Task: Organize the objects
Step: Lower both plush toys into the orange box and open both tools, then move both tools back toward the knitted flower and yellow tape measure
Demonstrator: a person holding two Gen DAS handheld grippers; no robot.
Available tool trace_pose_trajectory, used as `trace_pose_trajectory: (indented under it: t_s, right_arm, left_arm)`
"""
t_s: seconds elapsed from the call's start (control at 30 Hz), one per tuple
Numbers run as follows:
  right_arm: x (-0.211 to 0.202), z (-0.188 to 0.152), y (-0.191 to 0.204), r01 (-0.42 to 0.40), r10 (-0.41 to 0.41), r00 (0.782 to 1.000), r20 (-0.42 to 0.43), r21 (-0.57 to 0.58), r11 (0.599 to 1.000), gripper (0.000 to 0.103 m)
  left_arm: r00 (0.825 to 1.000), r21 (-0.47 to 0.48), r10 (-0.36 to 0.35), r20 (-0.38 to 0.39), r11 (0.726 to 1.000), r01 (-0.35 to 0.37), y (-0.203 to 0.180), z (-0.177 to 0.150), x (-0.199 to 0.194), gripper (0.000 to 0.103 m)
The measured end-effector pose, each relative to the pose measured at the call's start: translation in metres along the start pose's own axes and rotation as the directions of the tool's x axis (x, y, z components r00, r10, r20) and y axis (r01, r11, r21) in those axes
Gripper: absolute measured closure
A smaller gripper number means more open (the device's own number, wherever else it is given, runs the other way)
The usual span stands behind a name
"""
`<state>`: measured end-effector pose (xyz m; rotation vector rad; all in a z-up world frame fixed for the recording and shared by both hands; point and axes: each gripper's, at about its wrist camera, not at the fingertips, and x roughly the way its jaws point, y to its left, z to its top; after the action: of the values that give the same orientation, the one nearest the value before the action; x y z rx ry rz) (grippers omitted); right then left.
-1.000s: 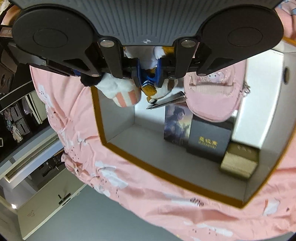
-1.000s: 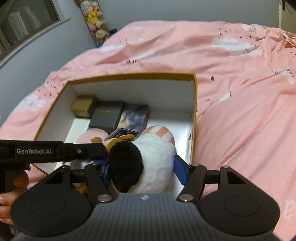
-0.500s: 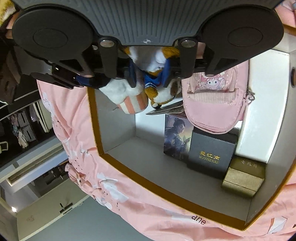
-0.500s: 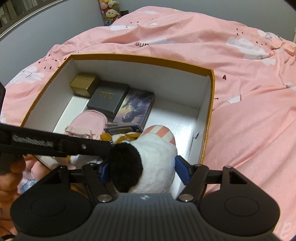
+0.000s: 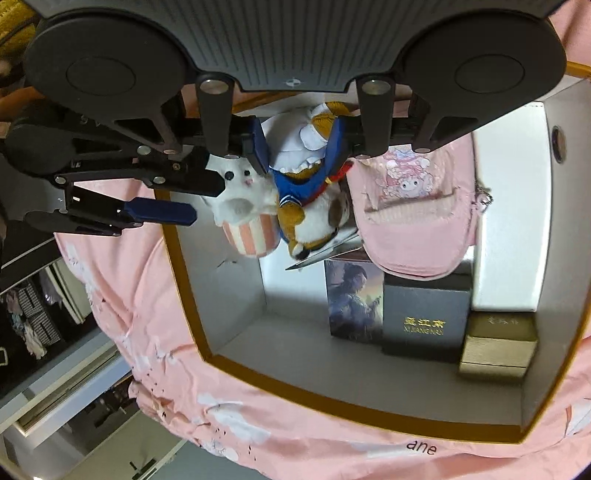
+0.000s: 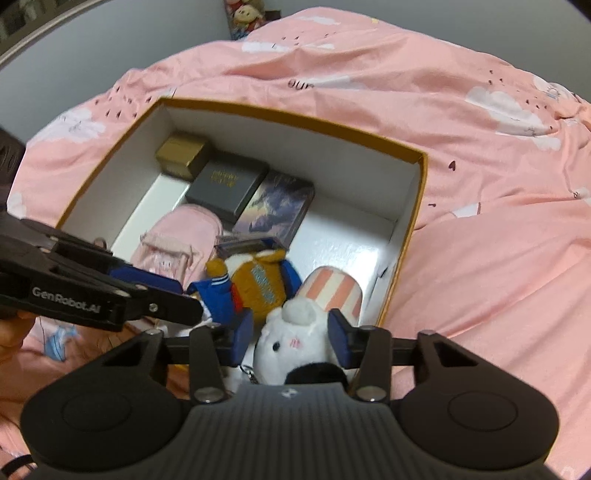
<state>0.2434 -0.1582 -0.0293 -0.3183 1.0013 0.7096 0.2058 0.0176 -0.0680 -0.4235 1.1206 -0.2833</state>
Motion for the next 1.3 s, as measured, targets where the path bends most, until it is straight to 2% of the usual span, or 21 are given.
trace_pose_trajectory:
  t_s: [0.13,0.27,0.6,0.8,0.97,1.03,1.2,1.3]
  right_arm:
    - [0.011,-0.002,0.006,0.006,-0.009,0.999,-0.052,-0.052,0.999,0.073]
    - [0.021,-0.001,0.006,0.024,-0.03,0.996,-0.082,-0.078,0.997,0.075]
    - [0.027,0.003,0.005,-0.001,-0.007,0.994,-0.107,-0.071,0.997,0.076]
    - [0.028,-0.004,0.006,0.002,-0.009,0.996,-0.088,-0.07,0.998,0.074]
    - [0.012,-0.013,0.012,0.022,-0.024,0.999,-0.025,-0.07,0.997,0.073]
    - [0.002,-0.014,0.015,0.025,-0.025,1.0,0.007,-0.071,0.997,0.064]
    - [-0.029,-0.021,0.02,0.021,-0.016,0.994,0.112,-0.041,0.999,0.056]
    - [-0.049,-0.029,0.026,0.027,-0.024,0.985,0.17,-0.019,0.999,0.054]
  left_arm:
    - [0.999,0.012,0.032,-0.027,0.999,-0.031,-0.009,-0.002,0.01,0.066]
    - [0.998,-0.002,0.037,-0.042,0.999,-0.037,-0.011,-0.002,0.021,0.066]
    - [0.996,-0.026,0.039,-0.083,0.999,-0.042,0.0,-0.005,0.04,0.064]
    - [0.996,0.027,0.055,-0.064,0.998,-0.054,-0.004,-0.009,0.039,0.058]
    - [0.999,0.054,0.035,0.006,0.998,-0.035,-0.006,-0.011,0.017,0.052]
    - [0.998,0.078,0.036,0.047,0.996,-0.04,-0.01,-0.013,0.003,0.052]
    - [0.987,0.163,0.03,0.158,0.985,-0.056,-0.032,-0.022,-0.03,0.053]
    - [0.983,0.202,-0.003,0.183,0.979,-0.035,-0.042,-0.033,-0.051,0.053]
